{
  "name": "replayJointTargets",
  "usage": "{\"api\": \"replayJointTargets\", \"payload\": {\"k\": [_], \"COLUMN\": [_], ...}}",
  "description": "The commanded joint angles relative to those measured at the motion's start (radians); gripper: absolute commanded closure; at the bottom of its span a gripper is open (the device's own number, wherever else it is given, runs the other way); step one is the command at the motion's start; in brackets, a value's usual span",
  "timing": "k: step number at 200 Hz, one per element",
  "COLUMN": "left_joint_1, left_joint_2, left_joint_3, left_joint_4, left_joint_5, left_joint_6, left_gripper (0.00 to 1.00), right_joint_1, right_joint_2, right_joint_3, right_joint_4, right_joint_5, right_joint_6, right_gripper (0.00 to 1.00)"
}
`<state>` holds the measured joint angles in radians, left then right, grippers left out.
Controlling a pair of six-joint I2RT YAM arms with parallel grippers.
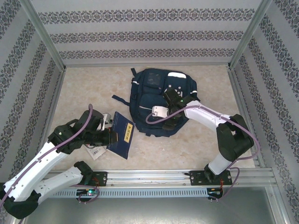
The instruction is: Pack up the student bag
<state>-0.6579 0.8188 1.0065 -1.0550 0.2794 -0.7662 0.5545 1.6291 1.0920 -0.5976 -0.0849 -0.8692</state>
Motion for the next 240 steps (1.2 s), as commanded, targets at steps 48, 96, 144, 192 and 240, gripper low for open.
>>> {"api": "replayJointTargets", "payload": {"k": [48,96,144,192,240], "left_joint_1": [0.018,0.023,0.029,0.033,0.039], "left_joint_2": [-0.001,-0.020,0.001,0.027,0.123], "left_joint_3": [0.005,-0.001,-0.027,-0.050,-0.106], "left_joint_4": [0.103,0.102,0.162,0.261,0.477], "left_joint_5": [0.043,0.023,0.073,0.119,0.236], "left_joint_6": [-0.004,0.008,0.003,-0.035,-0.194], "left_gripper": [1.00,1.00,1.00,1.00,1.00], "right_joint_1": [0.037,0.047,0.059,0.043,-0.008], "right_joint_2": [0.023,-0.074,-0.210,-0.283,-0.288], "right_joint_3": [-0.080,-0.042,-0.029,0.023,0.119], "right_joint_4": [0.280,0.166,0.166,0.165,0.190], "right_joint_5": [0.296,0.142,0.085,0.025,-0.030], "right_joint_6": [-0.043,-0.062,-0.065,-0.025,0.077], "right_gripper": [0.50,1.00,1.00,1.00,1.00]}}
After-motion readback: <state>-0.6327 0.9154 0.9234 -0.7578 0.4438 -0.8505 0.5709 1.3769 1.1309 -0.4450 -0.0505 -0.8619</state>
